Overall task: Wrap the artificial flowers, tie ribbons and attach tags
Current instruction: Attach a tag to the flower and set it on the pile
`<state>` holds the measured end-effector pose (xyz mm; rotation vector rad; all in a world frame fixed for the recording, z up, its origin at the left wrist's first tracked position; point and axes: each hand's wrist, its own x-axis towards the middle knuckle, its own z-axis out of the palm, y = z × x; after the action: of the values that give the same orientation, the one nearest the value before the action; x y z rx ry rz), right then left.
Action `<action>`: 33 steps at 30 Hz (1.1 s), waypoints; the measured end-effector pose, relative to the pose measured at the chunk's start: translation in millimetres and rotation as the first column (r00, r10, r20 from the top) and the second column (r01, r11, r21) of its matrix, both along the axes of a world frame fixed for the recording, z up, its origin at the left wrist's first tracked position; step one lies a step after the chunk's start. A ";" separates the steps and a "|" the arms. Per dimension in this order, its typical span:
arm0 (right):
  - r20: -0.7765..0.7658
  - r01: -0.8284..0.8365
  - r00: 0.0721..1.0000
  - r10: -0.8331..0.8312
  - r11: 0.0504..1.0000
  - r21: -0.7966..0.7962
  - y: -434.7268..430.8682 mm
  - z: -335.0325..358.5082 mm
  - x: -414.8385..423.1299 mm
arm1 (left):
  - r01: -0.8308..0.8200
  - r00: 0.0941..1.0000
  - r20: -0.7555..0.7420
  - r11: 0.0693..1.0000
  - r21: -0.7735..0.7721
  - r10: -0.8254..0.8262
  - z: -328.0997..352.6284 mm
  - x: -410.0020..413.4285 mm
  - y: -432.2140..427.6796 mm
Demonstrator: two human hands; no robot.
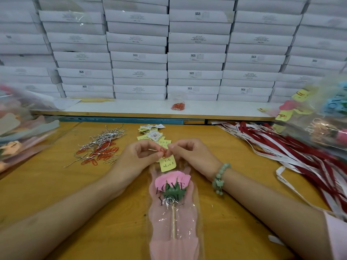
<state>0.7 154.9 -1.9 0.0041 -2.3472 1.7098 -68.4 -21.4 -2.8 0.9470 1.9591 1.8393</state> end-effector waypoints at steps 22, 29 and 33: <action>-0.043 0.026 0.999 -0.029 0.998 -0.055 -1.2 1.0 0.6 | 0.012 0.997 -0.080 0.992 -0.122 -0.021 -3.2 -1.2 3.5; -0.039 0.044 0.998 -0.048 0.994 -0.099 -2.9 3.2 2.1 | 0.009 0.999 -0.041 0.998 -0.068 -0.012 -3.1 -2.6 2.3; -0.092 0.095 0.989 -0.115 0.975 -0.199 -1.2 6.7 2.0 | 0.002 0.999 -0.046 0.998 -0.064 -0.005 -3.6 -3.7 1.6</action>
<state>2.7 153.7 4.8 -0.0631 -2.0615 1.8335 -72.1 -19.7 -6.5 0.9807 2.0293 1.7565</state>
